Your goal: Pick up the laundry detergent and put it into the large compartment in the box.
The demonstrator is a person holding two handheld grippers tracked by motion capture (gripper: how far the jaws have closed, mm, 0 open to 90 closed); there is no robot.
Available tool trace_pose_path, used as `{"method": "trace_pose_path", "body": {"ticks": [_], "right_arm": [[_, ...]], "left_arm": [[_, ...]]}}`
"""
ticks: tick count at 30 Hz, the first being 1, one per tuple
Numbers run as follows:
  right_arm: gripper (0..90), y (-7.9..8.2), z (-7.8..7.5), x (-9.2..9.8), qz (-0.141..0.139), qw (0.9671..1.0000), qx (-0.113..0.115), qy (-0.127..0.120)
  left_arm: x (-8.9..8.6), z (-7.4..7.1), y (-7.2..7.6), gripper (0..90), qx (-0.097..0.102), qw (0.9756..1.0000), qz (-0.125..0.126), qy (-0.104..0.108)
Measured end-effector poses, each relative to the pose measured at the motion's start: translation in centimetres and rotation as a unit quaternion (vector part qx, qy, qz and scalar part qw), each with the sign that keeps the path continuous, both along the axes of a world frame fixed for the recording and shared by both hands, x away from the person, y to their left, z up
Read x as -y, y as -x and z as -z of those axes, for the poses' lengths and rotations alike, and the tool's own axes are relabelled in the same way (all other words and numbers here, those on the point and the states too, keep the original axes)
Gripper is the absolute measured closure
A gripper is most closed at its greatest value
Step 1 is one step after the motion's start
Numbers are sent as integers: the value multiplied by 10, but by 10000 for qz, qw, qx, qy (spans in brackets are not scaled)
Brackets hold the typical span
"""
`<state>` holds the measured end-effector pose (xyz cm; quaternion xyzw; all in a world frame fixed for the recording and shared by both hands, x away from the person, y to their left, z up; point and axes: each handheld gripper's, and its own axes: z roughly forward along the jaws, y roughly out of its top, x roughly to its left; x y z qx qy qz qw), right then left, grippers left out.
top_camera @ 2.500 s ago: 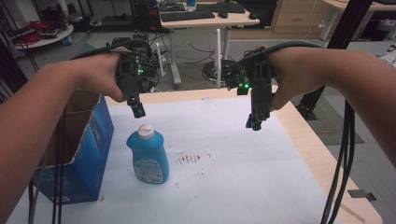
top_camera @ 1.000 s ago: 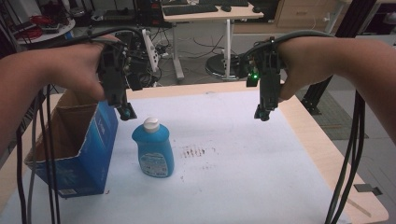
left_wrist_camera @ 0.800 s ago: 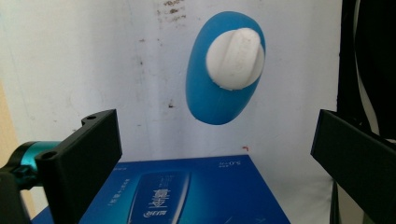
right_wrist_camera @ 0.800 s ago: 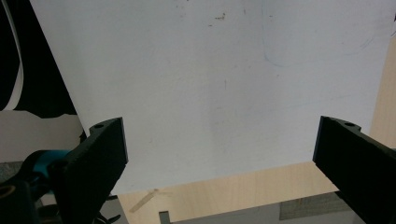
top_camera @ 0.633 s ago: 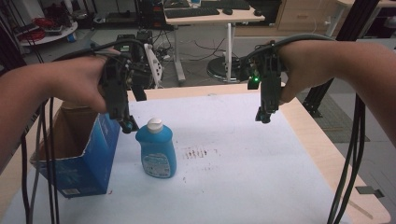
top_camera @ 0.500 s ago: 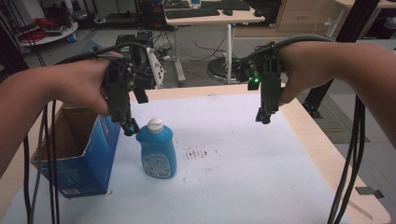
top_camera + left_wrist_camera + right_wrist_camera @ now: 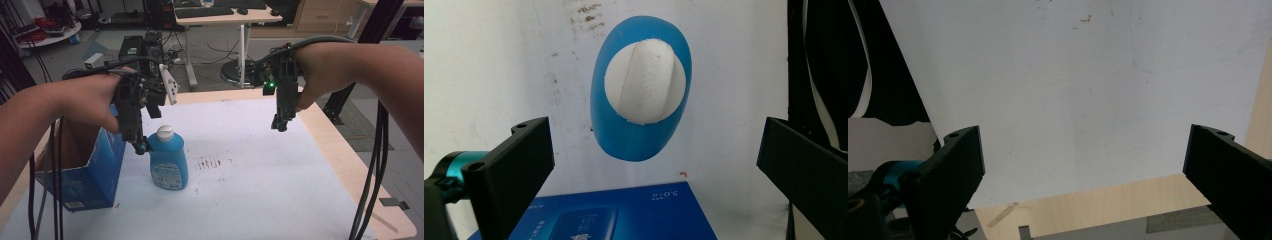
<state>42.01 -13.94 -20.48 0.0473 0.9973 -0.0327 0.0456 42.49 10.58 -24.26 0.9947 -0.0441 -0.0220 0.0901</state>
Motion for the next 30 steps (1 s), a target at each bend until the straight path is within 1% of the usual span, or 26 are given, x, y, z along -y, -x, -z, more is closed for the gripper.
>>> {"method": "trace_pose_path", "body": {"ticks": [4,11,13,18,20,22,25,26,30], "right_arm": [[21,0,1,-2,11,10000,-4,4],[21,-1,2,-4,-22,10000,-24,15],[21,-1,3,-4,12,10000,-32,43],[21,-2,4,-5,-40,9999,-49,94],[21,-1,4,-6,-27,10000,-38,75],[21,-2,5,-7,-61,9999,-48,85],[21,-1,5,-8,-38,10000,-42,78],[21,-2,5,-8,-68,9999,-42,73],[21,-2,5,-8,-67,9999,-47,76]], "left_arm": [[1,5,0,17,-34,10000,16,34],[4,13,1,17,-23,10000,82,19],[6,16,1,17,-37,9999,105,2],[10,21,2,17,-49,9998,160,-79],[11,22,2,17,-47,9998,170,-95],[14,26,3,17,-30,9996,206,-182],[17,30,3,17,-15,9994,190,-289],[17,31,3,17,-9,9993,192,-320],[21,36,3,17,-6,9991,199,-383]]}}
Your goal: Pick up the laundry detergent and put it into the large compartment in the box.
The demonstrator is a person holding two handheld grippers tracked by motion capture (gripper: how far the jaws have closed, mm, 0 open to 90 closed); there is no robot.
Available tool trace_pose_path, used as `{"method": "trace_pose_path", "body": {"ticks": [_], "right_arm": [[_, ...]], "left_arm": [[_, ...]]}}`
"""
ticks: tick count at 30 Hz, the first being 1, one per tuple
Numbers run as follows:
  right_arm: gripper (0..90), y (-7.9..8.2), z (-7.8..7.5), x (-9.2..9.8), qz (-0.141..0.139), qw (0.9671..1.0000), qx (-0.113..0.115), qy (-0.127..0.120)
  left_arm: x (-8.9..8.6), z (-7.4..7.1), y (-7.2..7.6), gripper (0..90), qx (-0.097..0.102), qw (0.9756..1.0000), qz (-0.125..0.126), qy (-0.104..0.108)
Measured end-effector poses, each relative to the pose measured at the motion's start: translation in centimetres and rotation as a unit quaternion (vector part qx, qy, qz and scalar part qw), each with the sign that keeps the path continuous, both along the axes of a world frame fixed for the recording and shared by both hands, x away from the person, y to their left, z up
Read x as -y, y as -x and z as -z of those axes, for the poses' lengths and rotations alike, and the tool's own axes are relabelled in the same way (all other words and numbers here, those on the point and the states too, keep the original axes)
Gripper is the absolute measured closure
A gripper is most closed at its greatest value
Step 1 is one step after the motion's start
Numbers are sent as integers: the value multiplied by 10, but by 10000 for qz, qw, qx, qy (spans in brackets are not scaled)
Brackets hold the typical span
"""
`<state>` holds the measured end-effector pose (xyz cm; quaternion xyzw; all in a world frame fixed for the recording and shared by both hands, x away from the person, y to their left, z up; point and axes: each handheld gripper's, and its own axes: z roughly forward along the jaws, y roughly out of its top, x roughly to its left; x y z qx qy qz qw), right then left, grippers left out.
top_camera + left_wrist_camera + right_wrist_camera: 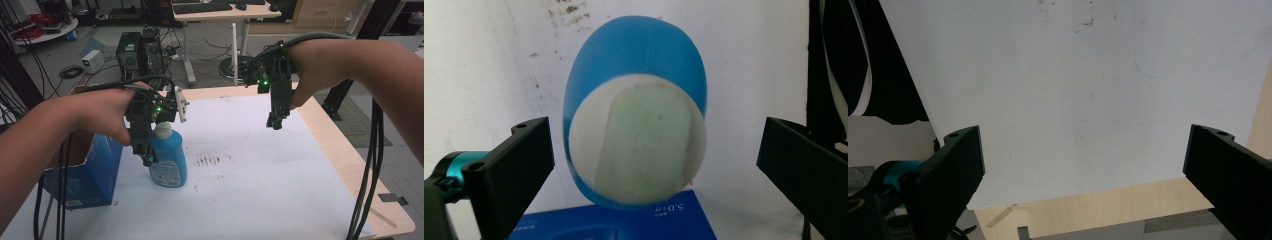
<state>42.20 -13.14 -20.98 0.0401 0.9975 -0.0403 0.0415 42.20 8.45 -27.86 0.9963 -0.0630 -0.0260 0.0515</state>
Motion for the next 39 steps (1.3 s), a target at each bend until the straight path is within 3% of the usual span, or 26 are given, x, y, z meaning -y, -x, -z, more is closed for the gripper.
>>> {"method": "trace_pose_path", "body": {"ticks": [14,25,39], "right_arm": [[21,1,-1,1,-4,10000,23,13],[21,4,-2,3,17,10000,39,-22],[21,5,-1,2,4,10000,59,-28]], "left_arm": [[10,8,2,17,-30,9999,54,-145],[15,14,4,17,107,9994,56,-314],[15,17,3,42,92,9994,29,-327]]}}
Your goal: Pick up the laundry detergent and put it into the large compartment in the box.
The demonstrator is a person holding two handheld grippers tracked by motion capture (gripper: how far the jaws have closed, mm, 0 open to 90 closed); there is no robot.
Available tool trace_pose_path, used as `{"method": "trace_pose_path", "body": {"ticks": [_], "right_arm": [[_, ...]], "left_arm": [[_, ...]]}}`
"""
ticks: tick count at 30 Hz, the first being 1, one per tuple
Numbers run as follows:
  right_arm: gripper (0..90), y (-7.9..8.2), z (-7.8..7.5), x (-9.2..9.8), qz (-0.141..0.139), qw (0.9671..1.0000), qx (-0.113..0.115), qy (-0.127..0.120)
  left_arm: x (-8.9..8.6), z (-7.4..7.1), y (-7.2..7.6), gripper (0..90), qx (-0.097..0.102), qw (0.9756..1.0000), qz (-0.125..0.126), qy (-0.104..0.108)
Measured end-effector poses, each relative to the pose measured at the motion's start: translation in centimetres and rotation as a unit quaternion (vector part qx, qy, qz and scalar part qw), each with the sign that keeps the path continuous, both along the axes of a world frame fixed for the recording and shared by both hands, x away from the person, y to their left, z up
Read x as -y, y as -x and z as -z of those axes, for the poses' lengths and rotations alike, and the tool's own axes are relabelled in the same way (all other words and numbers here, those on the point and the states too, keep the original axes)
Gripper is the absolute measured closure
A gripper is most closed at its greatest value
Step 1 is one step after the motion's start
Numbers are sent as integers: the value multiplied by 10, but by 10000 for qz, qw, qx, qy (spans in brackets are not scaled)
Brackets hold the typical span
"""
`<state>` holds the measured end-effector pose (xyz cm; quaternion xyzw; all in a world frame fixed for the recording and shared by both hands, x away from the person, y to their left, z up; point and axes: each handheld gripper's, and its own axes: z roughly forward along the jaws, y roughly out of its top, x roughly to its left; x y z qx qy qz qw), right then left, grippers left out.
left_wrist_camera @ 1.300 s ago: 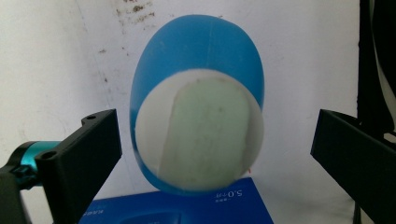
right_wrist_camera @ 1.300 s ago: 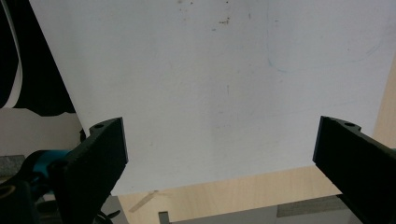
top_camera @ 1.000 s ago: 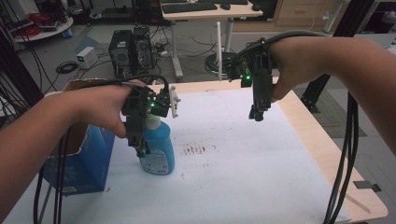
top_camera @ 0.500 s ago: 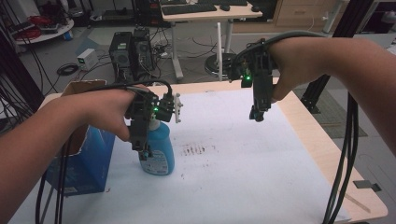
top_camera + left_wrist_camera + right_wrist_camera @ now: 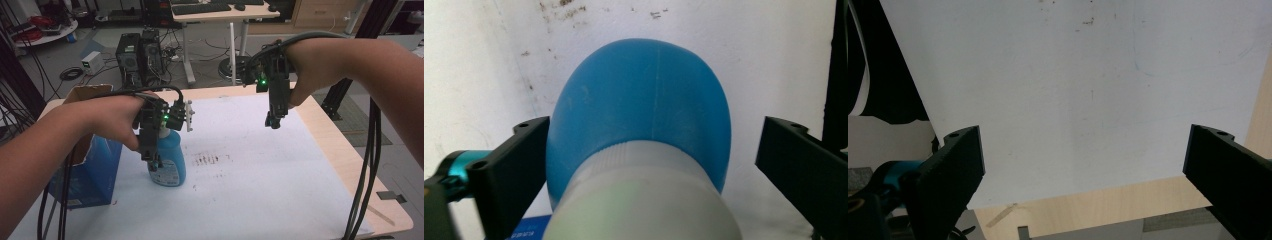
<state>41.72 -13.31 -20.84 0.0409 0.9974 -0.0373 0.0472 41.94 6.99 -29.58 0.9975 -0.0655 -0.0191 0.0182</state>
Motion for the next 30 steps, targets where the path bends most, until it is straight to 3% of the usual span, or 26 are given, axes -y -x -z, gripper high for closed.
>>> {"method": "trace_pose_path", "body": {"ticks": [30], "right_arm": [[21,-1,3,-5,-47,10000,30,34]], "left_arm": [[0,1,-1,208,36,10000,64,16]]}}
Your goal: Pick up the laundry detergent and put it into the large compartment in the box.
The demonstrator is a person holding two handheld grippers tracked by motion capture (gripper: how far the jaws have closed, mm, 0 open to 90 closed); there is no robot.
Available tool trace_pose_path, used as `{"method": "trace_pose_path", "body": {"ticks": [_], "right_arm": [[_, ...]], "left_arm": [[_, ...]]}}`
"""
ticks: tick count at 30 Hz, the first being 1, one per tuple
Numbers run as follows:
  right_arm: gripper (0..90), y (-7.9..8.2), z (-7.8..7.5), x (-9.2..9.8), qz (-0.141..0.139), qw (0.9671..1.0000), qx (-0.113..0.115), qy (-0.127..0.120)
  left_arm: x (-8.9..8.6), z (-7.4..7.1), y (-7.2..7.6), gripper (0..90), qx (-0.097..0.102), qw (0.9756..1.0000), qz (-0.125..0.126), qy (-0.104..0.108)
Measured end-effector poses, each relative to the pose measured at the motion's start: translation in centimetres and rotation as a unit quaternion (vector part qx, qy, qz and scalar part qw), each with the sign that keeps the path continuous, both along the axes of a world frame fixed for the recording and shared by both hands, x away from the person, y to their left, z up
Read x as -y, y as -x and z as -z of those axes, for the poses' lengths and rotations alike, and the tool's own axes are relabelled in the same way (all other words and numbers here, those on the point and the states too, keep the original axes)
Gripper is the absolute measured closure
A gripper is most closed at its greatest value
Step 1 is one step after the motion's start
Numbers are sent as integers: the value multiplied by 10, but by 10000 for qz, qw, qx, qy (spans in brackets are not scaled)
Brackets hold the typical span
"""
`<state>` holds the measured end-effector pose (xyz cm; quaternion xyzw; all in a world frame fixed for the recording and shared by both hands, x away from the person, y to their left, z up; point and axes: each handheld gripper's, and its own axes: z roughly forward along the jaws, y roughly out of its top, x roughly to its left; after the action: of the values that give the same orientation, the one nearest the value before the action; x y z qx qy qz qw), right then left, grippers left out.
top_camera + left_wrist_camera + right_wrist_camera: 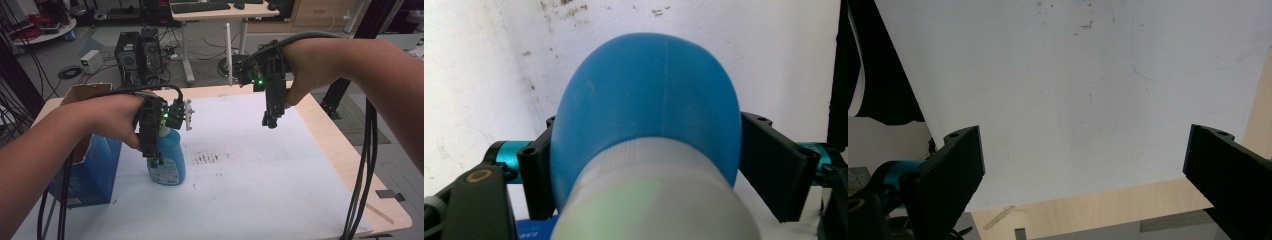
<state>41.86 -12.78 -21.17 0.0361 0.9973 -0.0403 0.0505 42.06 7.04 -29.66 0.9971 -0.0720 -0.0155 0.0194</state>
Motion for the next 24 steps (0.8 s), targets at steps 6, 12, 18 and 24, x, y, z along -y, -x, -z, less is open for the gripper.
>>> {"method": "trace_pose_path", "body": {"ticks": [6,12,18,24], "right_arm": [[21,0,0,0,9,10000,-9,10],[21,0,0,0,11,10000,-10,14],[21,0,0,0,30,10000,-5,11],[21,0,0,0,2,10000,-8,25]], "left_arm": [[0,0,0,226,10,10000,3,-2],[0,1,-2,254,43,10000,-1,-37],[0,1,-1,267,82,10000,18,-26],[1,1,-1,284,117,9999,50,-26]]}}
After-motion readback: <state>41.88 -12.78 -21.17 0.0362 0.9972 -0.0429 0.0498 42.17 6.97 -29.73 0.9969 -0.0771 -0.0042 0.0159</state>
